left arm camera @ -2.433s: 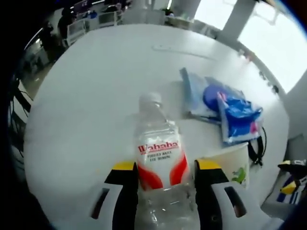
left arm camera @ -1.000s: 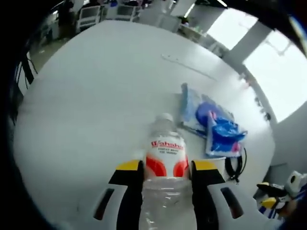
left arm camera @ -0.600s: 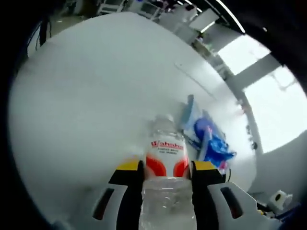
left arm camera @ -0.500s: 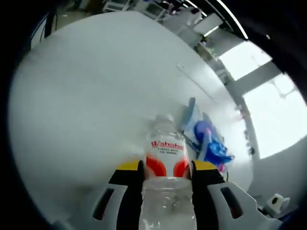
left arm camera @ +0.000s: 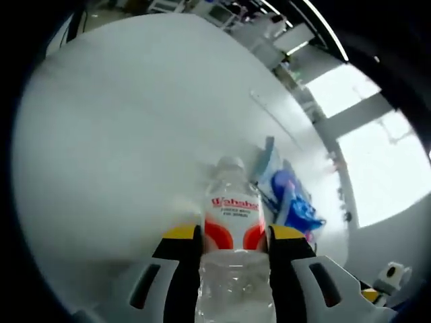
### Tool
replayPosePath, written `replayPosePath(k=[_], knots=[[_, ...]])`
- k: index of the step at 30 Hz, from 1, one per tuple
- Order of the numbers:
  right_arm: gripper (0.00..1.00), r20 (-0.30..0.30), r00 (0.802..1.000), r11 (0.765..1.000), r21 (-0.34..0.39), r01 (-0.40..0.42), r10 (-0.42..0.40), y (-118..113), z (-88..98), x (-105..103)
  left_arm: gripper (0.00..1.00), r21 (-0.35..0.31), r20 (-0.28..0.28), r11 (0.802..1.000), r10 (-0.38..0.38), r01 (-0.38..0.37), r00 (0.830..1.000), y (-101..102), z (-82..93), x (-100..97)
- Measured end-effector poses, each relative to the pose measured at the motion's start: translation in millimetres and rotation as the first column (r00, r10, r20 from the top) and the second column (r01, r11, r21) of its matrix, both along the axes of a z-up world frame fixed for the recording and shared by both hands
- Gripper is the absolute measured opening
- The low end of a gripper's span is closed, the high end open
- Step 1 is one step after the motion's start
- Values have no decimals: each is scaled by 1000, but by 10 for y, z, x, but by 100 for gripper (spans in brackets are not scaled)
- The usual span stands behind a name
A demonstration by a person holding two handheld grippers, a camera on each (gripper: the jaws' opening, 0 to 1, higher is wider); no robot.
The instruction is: Arrange the tabletop items into an orderly group along one side of the table until the central work area is clear of visible clutter.
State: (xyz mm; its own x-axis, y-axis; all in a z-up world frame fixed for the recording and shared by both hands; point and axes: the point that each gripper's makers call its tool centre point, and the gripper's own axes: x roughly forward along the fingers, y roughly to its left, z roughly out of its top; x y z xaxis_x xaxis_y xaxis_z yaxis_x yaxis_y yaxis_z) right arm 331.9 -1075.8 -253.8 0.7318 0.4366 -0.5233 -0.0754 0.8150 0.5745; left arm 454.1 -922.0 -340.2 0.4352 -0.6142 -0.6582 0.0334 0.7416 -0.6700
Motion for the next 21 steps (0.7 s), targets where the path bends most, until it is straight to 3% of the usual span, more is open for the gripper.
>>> replayPosePath(k=[13,21], knots=[[55,26,998,997,43,-63,62,337,199,484,36,-60,-5,998,33,-33,999,26,-12,21],[53,-3,992,989,83,-122,122,524,220,686,36,-83,-6,996,43,-44,999,33,-15,28]])
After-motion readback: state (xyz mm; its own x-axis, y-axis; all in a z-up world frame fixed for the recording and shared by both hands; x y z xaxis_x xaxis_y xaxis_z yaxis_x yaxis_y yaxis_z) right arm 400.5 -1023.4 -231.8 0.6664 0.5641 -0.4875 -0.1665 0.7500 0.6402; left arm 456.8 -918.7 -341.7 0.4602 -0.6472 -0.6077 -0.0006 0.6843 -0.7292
